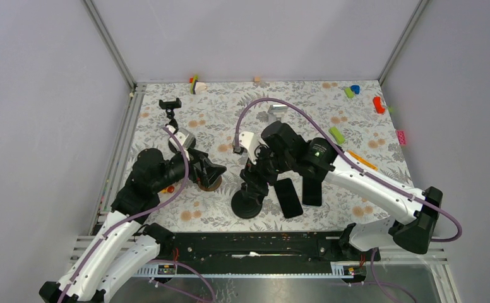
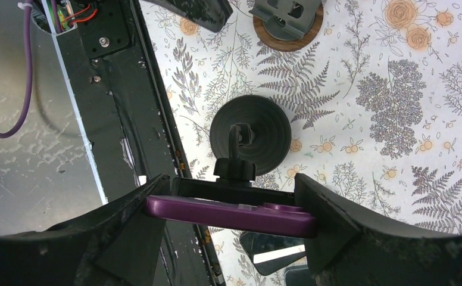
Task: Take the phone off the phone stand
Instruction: Move the phone stand with the phone to the center of the board.
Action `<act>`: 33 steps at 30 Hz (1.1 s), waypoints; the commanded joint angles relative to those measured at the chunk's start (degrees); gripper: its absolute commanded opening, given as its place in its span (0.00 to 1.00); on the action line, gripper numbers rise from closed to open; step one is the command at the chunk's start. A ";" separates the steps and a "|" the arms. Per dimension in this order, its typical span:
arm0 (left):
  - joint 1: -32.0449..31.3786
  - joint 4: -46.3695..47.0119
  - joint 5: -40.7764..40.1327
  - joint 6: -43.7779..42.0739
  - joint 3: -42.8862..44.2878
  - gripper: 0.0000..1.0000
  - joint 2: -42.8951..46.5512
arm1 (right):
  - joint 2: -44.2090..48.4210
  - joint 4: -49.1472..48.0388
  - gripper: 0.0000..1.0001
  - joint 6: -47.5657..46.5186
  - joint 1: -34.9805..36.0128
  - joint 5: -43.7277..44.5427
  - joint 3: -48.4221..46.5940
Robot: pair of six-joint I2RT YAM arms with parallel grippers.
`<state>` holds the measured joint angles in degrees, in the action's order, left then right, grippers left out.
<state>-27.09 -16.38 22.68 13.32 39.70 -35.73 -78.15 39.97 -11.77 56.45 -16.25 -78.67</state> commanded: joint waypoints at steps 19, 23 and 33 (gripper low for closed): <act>0.29 2.86 -4.46 -10.04 3.16 0.97 1.68 | 4.43 -9.81 1.00 3.85 -0.74 1.06 1.55; 0.29 4.01 2.71 -10.17 3.74 0.97 -0.57 | 6.54 -12.64 1.00 6.83 -0.72 4.84 1.30; 0.29 6.14 19.34 -12.66 4.53 0.97 -4.32 | 15.81 -21.06 0.99 27.67 -4.15 18.96 4.58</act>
<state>-27.00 -14.81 34.63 3.42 41.04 -39.88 -65.14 22.70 6.57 53.52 -2.48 -74.59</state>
